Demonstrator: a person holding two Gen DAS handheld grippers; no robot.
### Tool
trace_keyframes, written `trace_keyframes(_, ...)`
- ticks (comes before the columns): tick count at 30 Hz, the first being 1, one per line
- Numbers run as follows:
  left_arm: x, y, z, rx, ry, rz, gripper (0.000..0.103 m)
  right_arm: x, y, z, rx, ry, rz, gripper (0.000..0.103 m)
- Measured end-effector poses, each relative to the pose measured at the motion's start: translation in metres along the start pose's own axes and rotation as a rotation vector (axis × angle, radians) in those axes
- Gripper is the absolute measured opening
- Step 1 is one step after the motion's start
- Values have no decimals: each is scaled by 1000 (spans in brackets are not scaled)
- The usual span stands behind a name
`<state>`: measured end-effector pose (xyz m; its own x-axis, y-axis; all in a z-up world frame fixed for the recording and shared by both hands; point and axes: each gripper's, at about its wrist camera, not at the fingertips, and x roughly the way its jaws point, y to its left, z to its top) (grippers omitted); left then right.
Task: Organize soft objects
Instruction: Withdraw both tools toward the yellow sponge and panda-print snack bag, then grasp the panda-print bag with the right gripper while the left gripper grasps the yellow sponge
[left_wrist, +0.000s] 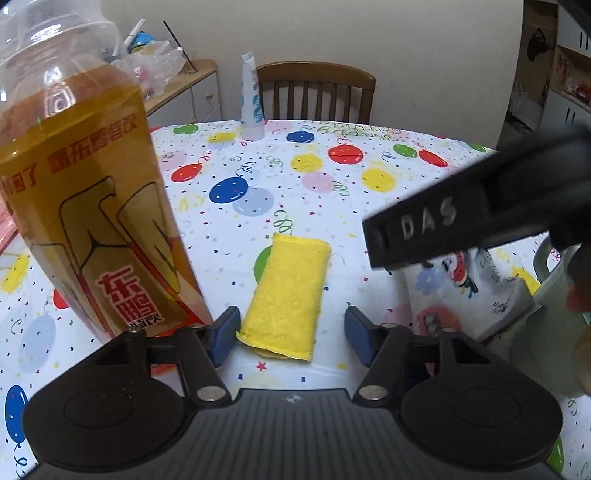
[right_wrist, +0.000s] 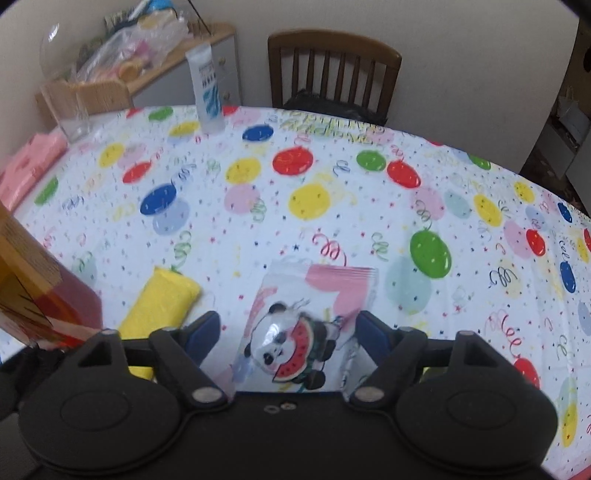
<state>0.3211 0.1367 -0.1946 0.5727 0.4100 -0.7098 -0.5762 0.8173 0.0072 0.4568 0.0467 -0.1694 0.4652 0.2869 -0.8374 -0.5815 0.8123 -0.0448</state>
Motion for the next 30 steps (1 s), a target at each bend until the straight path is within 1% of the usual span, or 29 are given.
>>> trace_keyframes(1, -1, 1, 0, 0, -3, 1, 57, 2, 2, -1, -7, -1, -15, 76)
trace_keyframes(2, -1, 1, -1, 1, -6, 1, 53, 3, 3, -2, -16, -1, -23, 74)
trace_keyframes(3, -2, 1, -1, 5, -10, 2, 46, 3, 4, -2, -24, -1, -27, 68)
trace_keyframes(4, -3, 2, -1, 7, -12, 2, 42, 4, 5, -2, -32, 3, -26, 60)
trace_keyframes(6, -4, 4, 0, 4, -11, -11, 41, 4, 8, -3, -53, 7, -40, 52)
trace_keyframes(8, -4, 4, 0, 3, -12, -16, 40, 4, 11, -5, -73, 0, -56, 50)
trace_keyframes(10, -4, 5, 1, 4, -11, -20, 40, 3, 12, -6, -75, -5, -62, 41)
trace_keyframes(11, -4, 5, 1, 1, -10, -23, 40, 2, 12, -7, -76, -9, -65, 39)
trace_keyframes(12, -5, 6, 1, -5, -9, -27, 40, 1, 13, -7, -79, -13, -69, 32)
trace_keyframes(13, -6, 7, 1, -11, -7, -31, 40, -1, 13, -8, -79, -19, -69, 28)
trace_keyframes(15, -6, 9, 0, -14, -5, -37, 40, -6, 13, -8, -77, -33, -62, 24)
trace_keyframes(19, -12, 11, -2, -15, -7, -47, 40, -13, 13, -10, -68, -57, -51, 19)
trace_keyframes(25, -26, 15, -5, -11, -17, -73, 40, -36, 14, -10, -35, -107, -16, 18)
trace_keyframes(30, -46, 19, -6, -15, -35, -121, 39, -65, 17, -9, -18, -146, 6, 18)
